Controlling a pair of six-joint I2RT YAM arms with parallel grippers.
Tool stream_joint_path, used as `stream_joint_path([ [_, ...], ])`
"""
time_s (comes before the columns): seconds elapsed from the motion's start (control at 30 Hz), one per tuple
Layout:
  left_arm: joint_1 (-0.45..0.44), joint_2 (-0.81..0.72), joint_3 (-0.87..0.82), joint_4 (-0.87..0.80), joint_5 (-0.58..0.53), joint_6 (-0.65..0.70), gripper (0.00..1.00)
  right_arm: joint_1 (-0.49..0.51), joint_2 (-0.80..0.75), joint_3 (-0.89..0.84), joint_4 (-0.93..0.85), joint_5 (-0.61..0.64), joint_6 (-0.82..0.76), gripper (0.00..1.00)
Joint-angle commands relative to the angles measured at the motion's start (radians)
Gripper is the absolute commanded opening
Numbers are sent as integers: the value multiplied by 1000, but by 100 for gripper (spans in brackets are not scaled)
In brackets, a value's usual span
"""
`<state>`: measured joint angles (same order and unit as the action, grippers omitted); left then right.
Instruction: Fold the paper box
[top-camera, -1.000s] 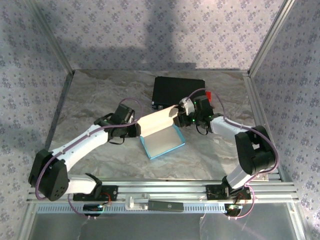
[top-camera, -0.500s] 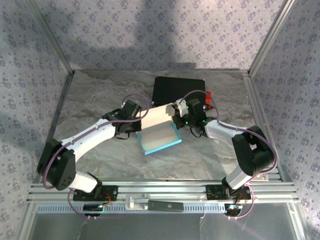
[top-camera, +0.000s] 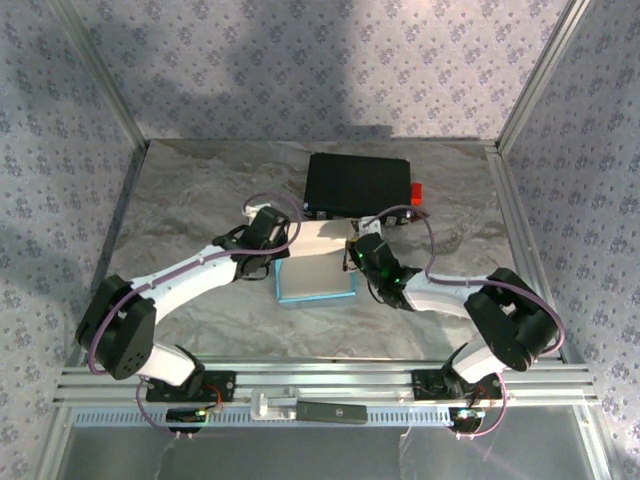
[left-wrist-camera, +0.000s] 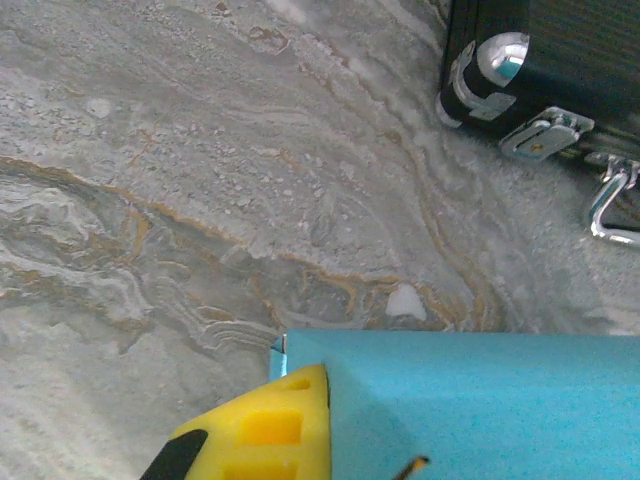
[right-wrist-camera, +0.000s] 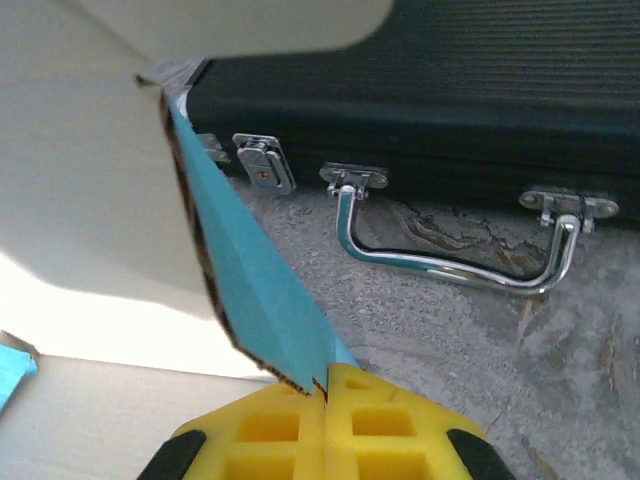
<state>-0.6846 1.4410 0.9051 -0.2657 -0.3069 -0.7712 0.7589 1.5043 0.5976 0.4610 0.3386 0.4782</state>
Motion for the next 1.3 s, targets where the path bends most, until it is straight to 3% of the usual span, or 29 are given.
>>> stream_joint_path([
  [0.0, -17, -26, -24, 179, 10, -95, 0, 43, 49, 28, 18, 124, 169, 0],
  [0.23, -24, -46, -44, 314, -15, 15, 0, 107, 85, 35, 129, 279, 166, 0],
  [0.33, -24, -61, -84, 411, 5, 93, 0, 68, 131, -6, 341, 202, 71, 0],
  [0.57, -23, -86, -329, 829, 75, 172, 0, 20, 296, -54, 662, -16, -88, 0],
  [0.87, -38, -37, -451, 1003, 106, 153, 0, 40, 321, -125, 722, 38, -146, 0],
  [1.27, -109, -26, -497, 999, 33, 129, 0, 55, 354, -129, 688, 75, -147, 0],
])
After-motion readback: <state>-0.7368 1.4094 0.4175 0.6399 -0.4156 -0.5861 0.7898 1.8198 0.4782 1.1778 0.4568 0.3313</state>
